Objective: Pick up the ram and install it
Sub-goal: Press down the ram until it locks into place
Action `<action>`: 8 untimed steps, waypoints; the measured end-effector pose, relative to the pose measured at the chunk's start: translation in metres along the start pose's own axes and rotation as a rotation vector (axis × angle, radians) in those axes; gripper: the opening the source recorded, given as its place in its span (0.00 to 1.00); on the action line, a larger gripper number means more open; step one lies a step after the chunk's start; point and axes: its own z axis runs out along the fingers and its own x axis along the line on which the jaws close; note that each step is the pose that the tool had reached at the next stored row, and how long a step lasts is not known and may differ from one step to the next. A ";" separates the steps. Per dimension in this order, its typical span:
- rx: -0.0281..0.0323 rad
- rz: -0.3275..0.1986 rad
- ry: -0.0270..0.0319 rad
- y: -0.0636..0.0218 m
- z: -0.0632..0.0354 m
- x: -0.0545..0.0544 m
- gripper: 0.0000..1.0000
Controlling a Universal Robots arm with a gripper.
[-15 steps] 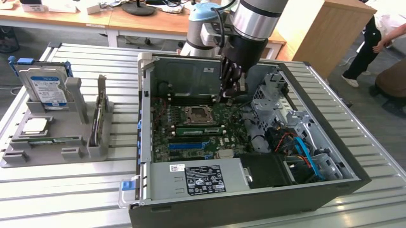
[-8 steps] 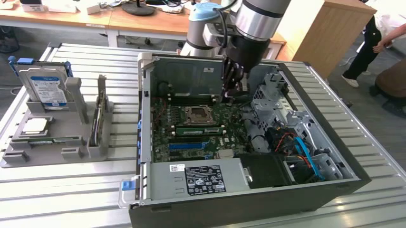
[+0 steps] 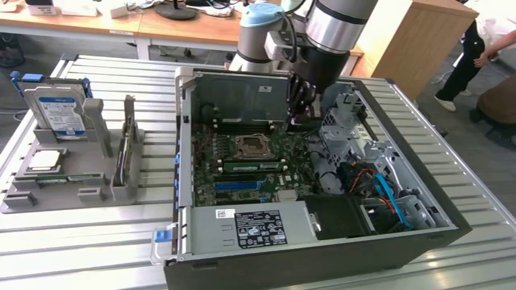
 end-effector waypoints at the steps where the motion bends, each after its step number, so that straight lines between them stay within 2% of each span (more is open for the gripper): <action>1: -0.0001 0.000 0.0000 -0.0002 0.0000 0.000 0.11; 8: -0.0001 0.000 0.0000 -0.0003 0.0030 0.000 0.11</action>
